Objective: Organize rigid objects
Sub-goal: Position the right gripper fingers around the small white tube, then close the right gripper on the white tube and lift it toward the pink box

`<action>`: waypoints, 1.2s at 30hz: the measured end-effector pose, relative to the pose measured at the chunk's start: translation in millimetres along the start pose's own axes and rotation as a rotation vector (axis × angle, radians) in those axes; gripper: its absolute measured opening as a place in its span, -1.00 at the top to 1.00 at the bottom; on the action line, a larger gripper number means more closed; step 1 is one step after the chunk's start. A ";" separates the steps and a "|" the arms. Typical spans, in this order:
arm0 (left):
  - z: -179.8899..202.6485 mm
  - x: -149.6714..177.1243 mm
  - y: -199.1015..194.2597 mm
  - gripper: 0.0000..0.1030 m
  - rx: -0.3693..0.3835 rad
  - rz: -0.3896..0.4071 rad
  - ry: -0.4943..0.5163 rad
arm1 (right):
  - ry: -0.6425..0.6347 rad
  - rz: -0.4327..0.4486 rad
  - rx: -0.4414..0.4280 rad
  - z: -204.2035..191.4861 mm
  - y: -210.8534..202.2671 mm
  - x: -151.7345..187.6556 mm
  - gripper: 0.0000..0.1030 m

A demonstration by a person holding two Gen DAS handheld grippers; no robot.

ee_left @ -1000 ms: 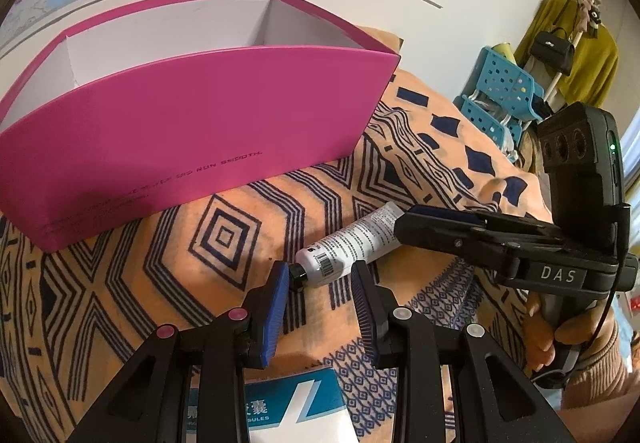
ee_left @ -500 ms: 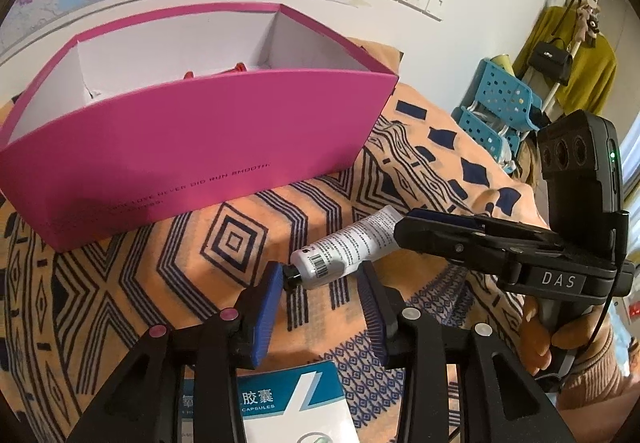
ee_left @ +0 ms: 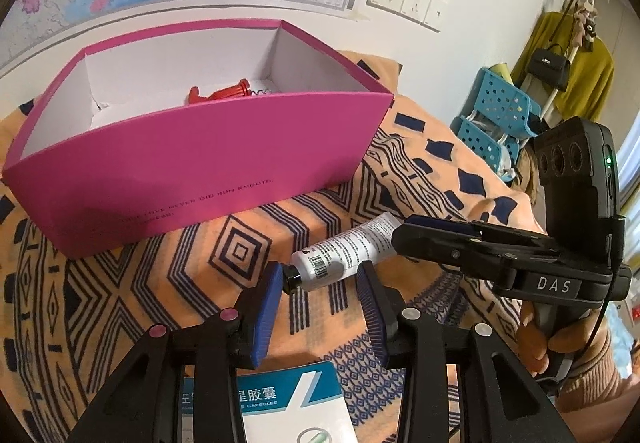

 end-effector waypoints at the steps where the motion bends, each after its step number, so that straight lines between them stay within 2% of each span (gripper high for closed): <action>1: 0.3 -0.2 -0.4 0.26 0.001 0.002 0.000 | -0.001 0.001 0.001 -0.4 -0.3 -0.4 0.13; 36: 8.0 -22.9 -29.1 0.26 0.003 0.100 0.024 | -0.051 0.079 -0.018 -19.4 -23.0 -25.3 0.13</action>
Point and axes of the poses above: each gripper's, at about its wrist camera, not at the fingertips, and y roughly the way its jaws point, z to its right, x to its underside, the point moved 8 cm from there along y, roughly the way its jaws point, and after that the axes turned 9 degrees about x, right-handed, at the moved point
